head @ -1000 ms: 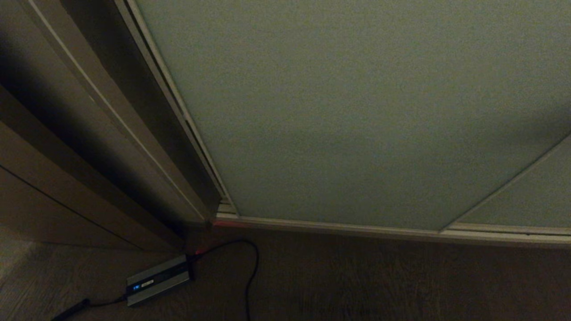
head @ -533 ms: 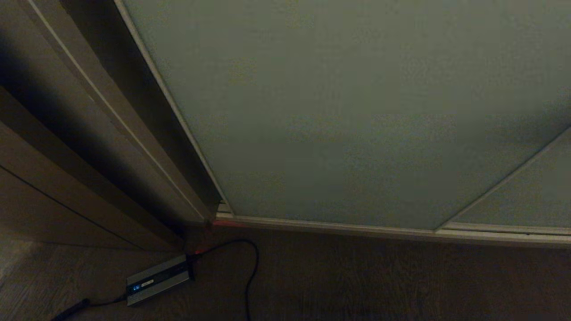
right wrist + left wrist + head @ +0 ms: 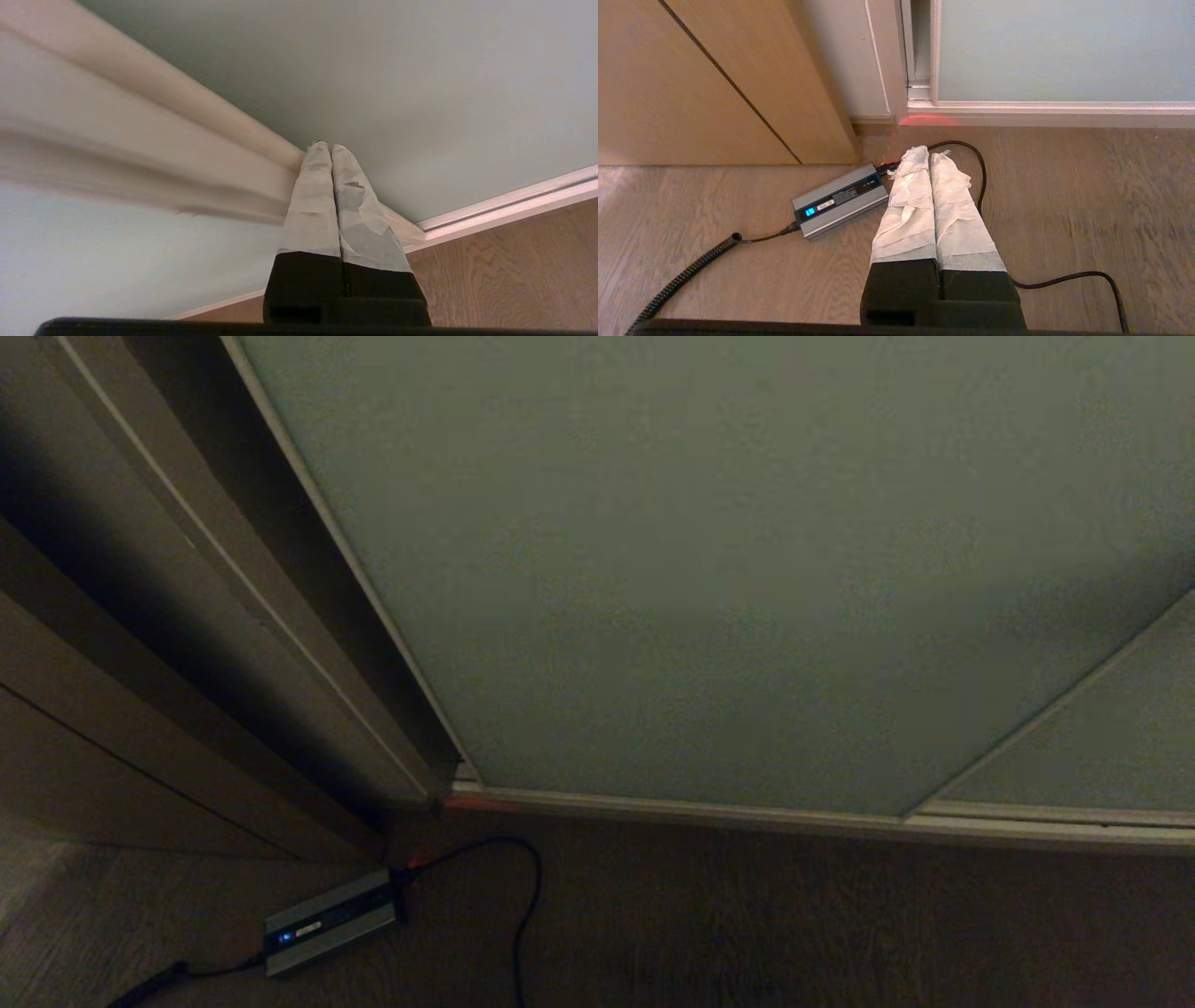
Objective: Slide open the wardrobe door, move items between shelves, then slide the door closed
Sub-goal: Close the door
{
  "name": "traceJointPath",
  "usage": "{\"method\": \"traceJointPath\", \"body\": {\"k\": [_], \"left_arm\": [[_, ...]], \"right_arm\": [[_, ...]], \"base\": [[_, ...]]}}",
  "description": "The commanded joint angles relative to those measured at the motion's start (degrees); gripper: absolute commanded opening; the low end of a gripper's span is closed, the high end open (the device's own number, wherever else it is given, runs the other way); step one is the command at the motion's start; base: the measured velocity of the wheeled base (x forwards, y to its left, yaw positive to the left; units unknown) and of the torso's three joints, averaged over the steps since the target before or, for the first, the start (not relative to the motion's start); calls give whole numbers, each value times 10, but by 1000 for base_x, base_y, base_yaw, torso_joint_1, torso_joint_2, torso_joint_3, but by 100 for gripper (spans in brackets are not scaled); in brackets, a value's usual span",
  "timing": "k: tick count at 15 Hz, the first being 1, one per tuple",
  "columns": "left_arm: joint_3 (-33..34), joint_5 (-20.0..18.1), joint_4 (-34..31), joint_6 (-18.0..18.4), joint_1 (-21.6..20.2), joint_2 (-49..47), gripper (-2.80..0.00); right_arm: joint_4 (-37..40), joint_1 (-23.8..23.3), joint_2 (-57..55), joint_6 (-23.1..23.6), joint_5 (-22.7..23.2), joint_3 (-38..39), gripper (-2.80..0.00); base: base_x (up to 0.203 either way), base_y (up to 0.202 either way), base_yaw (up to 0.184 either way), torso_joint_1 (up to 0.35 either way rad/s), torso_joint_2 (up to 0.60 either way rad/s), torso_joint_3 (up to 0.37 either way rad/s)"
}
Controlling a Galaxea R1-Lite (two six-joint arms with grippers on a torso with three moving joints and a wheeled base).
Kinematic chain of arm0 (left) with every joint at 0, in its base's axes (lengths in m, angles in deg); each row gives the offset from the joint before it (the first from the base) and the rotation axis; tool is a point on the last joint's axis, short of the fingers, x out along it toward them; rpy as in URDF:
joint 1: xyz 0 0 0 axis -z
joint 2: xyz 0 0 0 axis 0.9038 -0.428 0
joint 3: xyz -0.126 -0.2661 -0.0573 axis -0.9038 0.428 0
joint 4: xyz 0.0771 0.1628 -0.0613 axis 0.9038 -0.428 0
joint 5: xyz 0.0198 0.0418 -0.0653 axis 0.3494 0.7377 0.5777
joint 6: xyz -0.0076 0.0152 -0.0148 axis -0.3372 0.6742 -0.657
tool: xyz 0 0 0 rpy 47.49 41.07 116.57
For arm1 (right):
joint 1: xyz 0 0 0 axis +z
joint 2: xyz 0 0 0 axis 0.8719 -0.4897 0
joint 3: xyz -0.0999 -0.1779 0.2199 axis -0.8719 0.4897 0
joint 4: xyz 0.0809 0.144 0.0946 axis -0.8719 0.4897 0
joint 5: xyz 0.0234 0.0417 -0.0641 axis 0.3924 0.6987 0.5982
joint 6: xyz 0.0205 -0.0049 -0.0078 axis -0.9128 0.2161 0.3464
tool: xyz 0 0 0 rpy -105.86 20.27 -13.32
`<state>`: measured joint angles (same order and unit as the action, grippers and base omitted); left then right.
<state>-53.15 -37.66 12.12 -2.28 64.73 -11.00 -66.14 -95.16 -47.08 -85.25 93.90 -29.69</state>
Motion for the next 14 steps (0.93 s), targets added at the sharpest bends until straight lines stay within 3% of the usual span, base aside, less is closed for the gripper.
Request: {"method": "traceJointPath", "body": {"k": [1, 10, 14], "left_arm": [[0, -1, 0, 0, 0, -1, -280], [0, 0, 0, 0, 0, -1, -280], [0, -1, 0, 0, 0, -1, -280]], "right_arm": [[-2, 7, 11, -1, 3, 13, -280], [-2, 12, 50, 5, 10, 64, -280], [30, 12, 135, 79, 16, 132, -280]], "base": [[0, 0, 0, 0, 0, 0], [0, 0, 0, 0, 0, 0], [0, 0, 0, 0, 0, 0]]}}
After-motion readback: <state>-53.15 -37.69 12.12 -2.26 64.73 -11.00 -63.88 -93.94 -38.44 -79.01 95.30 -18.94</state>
